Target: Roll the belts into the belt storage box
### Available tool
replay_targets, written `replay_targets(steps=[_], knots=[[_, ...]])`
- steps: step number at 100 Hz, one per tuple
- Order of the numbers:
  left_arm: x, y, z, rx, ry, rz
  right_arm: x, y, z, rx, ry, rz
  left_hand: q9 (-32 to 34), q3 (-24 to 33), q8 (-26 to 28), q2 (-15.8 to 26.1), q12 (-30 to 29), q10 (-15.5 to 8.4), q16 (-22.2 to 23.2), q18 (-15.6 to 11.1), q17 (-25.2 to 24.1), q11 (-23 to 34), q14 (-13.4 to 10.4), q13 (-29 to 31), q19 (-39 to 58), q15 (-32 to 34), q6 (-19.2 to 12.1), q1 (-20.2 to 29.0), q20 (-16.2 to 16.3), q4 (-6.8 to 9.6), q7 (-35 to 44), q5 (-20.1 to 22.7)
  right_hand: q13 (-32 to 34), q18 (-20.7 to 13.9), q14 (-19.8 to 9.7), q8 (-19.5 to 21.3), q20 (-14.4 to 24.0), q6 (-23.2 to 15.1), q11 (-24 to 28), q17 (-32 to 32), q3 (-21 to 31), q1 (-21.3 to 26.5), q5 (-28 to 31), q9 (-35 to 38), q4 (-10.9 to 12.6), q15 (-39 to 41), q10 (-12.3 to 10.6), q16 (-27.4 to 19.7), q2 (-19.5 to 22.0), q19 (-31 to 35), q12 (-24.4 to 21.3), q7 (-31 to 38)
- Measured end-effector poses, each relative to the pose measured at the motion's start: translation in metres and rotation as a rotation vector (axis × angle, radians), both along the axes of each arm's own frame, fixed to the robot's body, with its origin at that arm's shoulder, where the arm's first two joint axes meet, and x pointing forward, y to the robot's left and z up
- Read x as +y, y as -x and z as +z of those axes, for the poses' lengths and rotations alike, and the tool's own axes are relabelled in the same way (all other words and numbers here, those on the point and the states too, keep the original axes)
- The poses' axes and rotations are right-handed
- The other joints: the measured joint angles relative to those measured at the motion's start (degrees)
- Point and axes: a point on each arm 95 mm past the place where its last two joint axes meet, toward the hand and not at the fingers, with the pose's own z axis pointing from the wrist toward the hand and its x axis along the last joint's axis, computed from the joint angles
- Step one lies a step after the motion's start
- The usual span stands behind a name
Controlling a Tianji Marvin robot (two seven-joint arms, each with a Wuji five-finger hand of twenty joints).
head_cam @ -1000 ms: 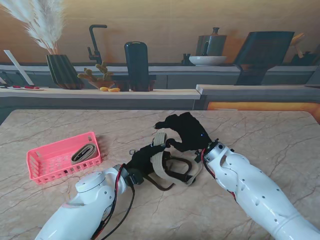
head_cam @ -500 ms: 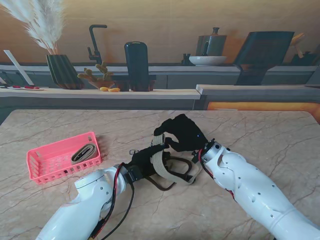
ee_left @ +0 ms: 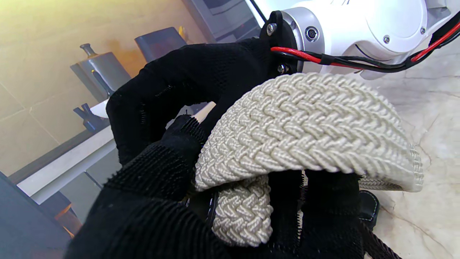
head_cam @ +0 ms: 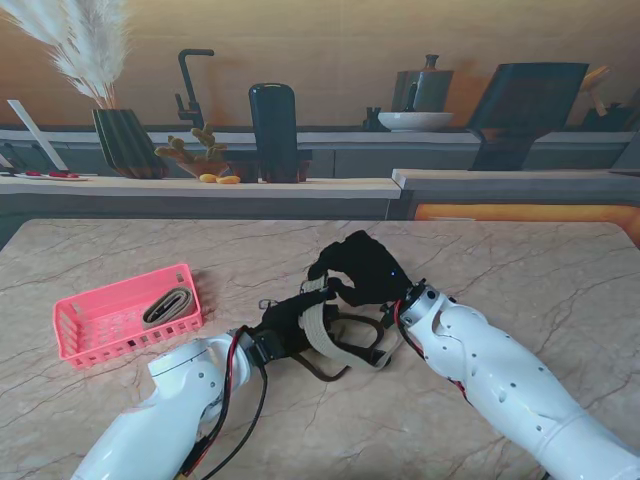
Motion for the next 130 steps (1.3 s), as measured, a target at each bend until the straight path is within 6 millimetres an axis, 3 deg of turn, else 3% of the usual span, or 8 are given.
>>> replay_targets(steps=[6, 10, 21, 24, 40, 57, 110, 130], knots=[[0.000, 0.000, 0.000, 0.009, -0.001, -0.001, 0.000, 0.000, 0.000, -0.003, 0.004, 0.004, -0.3, -1.8, -2.1, 0.2, -0.4, 1.0, -0.4, 0.0, -1.2, 0.0, 0.3, -0.1, -0.2, 0.0, 0.0, 0.0, -0.1, 0.14, -0.1, 0.0, 2.4, 0.0, -0.8, -1.6, 0.0, 0.6, -1.5, 1.0, 0.0, 0.1, 2.0, 6.3, 0.0, 0.0, -1.6, -0.1, -0.1, 0.2, -1.2, -0.2], [0.000, 0.001, 0.000, 0.011, -0.002, -0.004, 0.000, 0.001, 0.000, -0.003, 0.006, 0.006, -1.1, -3.0, -3.6, 0.9, -0.6, 1.1, -0.5, 0.0, -2.5, 0.0, 0.4, -1.3, -1.3, 0.0, 0.0, -0.8, -0.1, 1.50, -1.1, -0.4, 3.0, 0.0, -1.1, -2.4, -0.1, 1.0, -2.3, 1.5, 0.0, 0.4, 3.0, 9.5, -0.4, -0.1, -2.2, -0.1, -0.2, 0.3, -1.6, -0.3], [0.001, 0.001, -0.001, -0.034, -0.049, -0.023, -0.001, 0.000, 0.000, -0.002, 0.007, 0.002, -8.3, -3.8, -4.6, 6.6, -1.9, 1.2, -1.5, 0.0, -11.2, -3.9, 1.0, -10.5, -9.4, -8.9, -0.5, -14.5, -2.0, 6.67, -4.2, -1.5, 4.1, 0.0, -1.5, -3.4, -0.7, 1.7, -3.1, 2.2, 0.0, 1.1, 4.9, 12.5, -2.6, -0.2, -2.8, -0.1, -2.0, 0.3, -2.1, -0.9], [0.002, 0.000, 0.000, -0.070, -0.082, -0.027, -0.001, 0.000, 0.000, 0.000, 0.005, -0.004, -10.0, -4.8, -5.5, 7.1, -2.8, 1.1, -2.1, 0.0, -13.6, -5.9, 1.3, -13.2, -11.8, -11.7, -0.3, -16.4, -2.9, 6.89, -7.9, -1.8, 4.6, 0.0, -1.5, -3.5, -0.7, 1.7, -3.1, 2.2, 0.0, 1.1, 4.9, 12.5, -3.8, -0.2, -2.8, -0.1, -2.1, 0.3, -2.1, -0.9], [0.003, -0.002, 0.001, -0.209, -0.173, 0.014, -0.001, 0.003, 0.003, 0.011, -0.032, -0.047, -17.2, -11.4, -12.2, 8.6, -8.2, 0.4, -6.4, -0.8, -23.7, -14.7, 3.3, -25.0, -22.0, -24.4, 0.8, -19.8, -8.1, 7.26, -25.4, -5.5, 4.6, 0.0, -1.5, -3.5, -0.9, 1.6, -3.1, 2.7, 0.0, 1.1, 5.4, 12.5, -3.9, -0.2, -2.5, -0.1, -2.1, 0.3, -2.1, -0.9], [0.008, -0.006, 0.004, -0.309, -0.260, 0.055, 0.001, 0.008, 0.002, 0.050, -0.082, -0.081, -24.3, -14.7, -13.6, 8.6, -12.2, -0.3, -11.9, -2.0, -30.8, -21.2, 3.6, -35.2, -27.7, -34.2, -1.1, -20.5, -10.3, 7.28, -31.2, -7.0, 4.6, 0.0, -1.5, -2.1, -1.4, 0.7, -2.4, 2.8, -0.2, 1.1, 5.5, 12.5, -3.9, -0.2, -1.9, -0.1, -2.2, 0.3, -1.6, -1.0], [0.020, -0.012, 0.009, -0.651, -0.485, 0.136, 0.003, 0.016, 0.000, 0.375, -0.429, -0.334, -20.8, -15.3, -14.3, 10.3, -13.2, -1.8, -13.4, -2.8, -29.7, -21.2, 3.5, -33.9, -28.4, -35.8, -2.5, -16.7, -10.2, 7.29, -33.2, -7.5, 4.6, 1.5, -1.2, -0.8, -1.7, -2.0, -1.9, 2.8, -1.2, 1.1, 6.8, 12.5, -3.9, -0.2, -0.6, -0.2, -2.2, 0.3, -1.5, -1.7], [0.022, -0.013, 0.004, -0.573, -0.462, 0.067, 0.006, 0.018, -0.002, 0.397, -0.445, -0.351, -19.0, -16.1, -16.4, 10.3, -15.6, -0.9, -17.1, -2.7, -28.5, -22.5, 3.5, -31.9, -28.4, -37.8, -2.7, -17.9, -10.6, 7.29, -34.0, -5.1, 4.6, 1.5, -0.9, 0.0, -2.0, -2.0, -1.9, 2.8, -1.2, 1.1, 7.6, 12.5, -3.9, -0.2, -0.5, -0.1, -2.2, 0.3, -1.5, -2.3]])
